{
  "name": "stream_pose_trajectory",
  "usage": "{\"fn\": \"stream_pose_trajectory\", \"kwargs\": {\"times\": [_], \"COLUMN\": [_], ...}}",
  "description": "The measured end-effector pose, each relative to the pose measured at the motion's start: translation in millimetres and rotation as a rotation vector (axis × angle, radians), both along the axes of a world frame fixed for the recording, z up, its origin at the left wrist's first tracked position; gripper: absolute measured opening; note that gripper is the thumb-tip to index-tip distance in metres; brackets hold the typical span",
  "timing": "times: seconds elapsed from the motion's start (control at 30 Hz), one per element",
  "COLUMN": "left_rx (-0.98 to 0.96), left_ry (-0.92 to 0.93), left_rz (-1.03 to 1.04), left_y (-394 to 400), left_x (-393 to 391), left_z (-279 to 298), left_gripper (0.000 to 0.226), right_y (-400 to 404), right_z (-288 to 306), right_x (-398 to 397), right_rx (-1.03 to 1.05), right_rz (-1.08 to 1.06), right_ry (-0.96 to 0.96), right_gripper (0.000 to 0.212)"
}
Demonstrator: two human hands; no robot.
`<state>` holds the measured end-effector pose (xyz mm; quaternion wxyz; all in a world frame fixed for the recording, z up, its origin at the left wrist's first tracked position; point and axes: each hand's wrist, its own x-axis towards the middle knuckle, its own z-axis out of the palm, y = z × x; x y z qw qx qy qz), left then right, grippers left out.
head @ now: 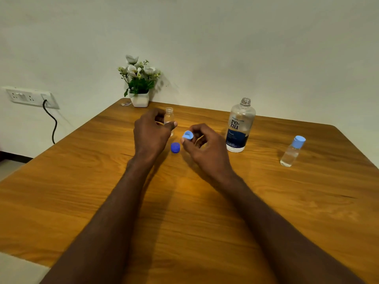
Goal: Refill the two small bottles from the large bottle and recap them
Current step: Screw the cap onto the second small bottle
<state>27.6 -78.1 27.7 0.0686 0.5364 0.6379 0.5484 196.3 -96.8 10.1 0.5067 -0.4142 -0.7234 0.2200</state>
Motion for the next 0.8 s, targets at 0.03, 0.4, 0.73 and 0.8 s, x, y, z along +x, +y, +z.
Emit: {"fn": "stream_pose_trajectory", "kwargs": {"times": [0.03, 0.4, 0.73, 0.8], "left_rx": [0.003, -0.023, -0.030, -0.031], "left_ry": [-0.003, 0.087, 0.108, 0.102], "left_rz": [-0.028, -0.447, -0.515, -0.526], "left_y": [-0.4, -8.9, -7.8, -7.4], "left_x": [1.4, 27.3, 38.7, 39.7], "left_z": [-0.3, 5.3, -3.1, -4.8], "left_gripper": [0.037, 0.037, 0.033, 0.032], "right_y": [1.5, 15.3, 8.1, 8.0], "right_z": [2.6, 16.1, 21.5, 21.2], "right_x": [3.8, 24.5, 19.3, 19.0], "right_rx": [-0.031, -0.050, -0.050, -0.071], "right_rz": [-0.019, -0.093, 0.010, 0.012], "right_ry": [0.100, 0.476, 0.421, 0.430], "right_gripper": [0.022, 0.027, 0.024, 0.025]}}
